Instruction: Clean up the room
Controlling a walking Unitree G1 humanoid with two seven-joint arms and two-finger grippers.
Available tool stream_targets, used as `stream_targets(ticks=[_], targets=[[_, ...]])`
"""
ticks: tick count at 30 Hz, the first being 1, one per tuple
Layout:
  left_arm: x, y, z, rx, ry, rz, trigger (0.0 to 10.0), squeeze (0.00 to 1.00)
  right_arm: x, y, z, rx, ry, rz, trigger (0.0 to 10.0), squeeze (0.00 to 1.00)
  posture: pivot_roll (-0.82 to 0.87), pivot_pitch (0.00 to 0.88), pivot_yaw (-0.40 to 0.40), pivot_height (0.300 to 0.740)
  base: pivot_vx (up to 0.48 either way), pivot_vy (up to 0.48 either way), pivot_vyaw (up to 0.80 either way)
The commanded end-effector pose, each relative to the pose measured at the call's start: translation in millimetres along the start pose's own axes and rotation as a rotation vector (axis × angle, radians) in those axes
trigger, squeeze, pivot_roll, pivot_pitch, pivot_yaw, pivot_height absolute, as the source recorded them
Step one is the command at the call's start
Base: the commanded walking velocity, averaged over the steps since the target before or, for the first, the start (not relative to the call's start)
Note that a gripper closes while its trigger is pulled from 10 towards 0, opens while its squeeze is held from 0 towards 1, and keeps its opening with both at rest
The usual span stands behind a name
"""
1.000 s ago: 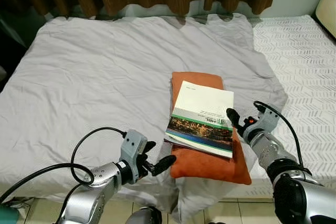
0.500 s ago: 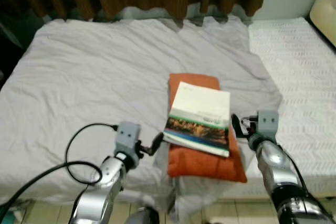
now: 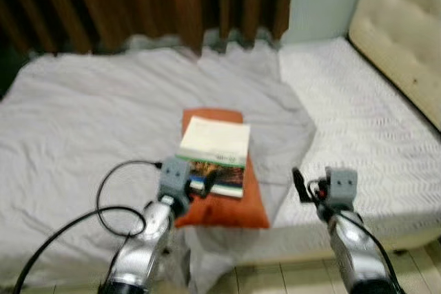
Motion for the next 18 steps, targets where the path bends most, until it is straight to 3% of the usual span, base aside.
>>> stream_targets(ticks=[1,3,11,18], targets=[[-0.4,3,2.8,-0.018,0.001,0.013,10.0,0.00,-7.3,4,0.8,-0.002,-0.009,0.024,10.0,0.00,-0.05,0.033,0.045,0.740,0.000,0.000,0.00],[1.7,10,2.1,-0.054,0.001,0.000,10.0,0.00,-3.6,6,3.4,-0.012,0.020,0.024,10.0,0.00,-0.04,0.033,0.041,0.740,0.000,0.000,0.00],[-1.7,11,3.1,-0.059,-0.033,0.024,10.0,0.00,9.3,1,1.3,0.025,0.067,0.042,10.0,0.00,-0.02,0.044,0.032,0.740,0.480,0.000,0.63],[2.3,15,3.8,-0.061,-0.030,0.015,10.0,0.00,24.3,-2,8.2,0.069,0.138,0.069,10.0,0.00,-0.01,0.052,0.033,0.740,0.480,0.000,0.00]])
Point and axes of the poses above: a point about 5 cm out from each wrist's last joint towards the gripper, its own z axis pointing out of the wrist towards the gripper, its own y axis along the axis of the wrist's last joint, x = y × z, the point moved 1 cm from there along z, pointing out of the wrist towards the gripper, and after that the axes turned 14 degrees about -z, right-handed, at the moved point
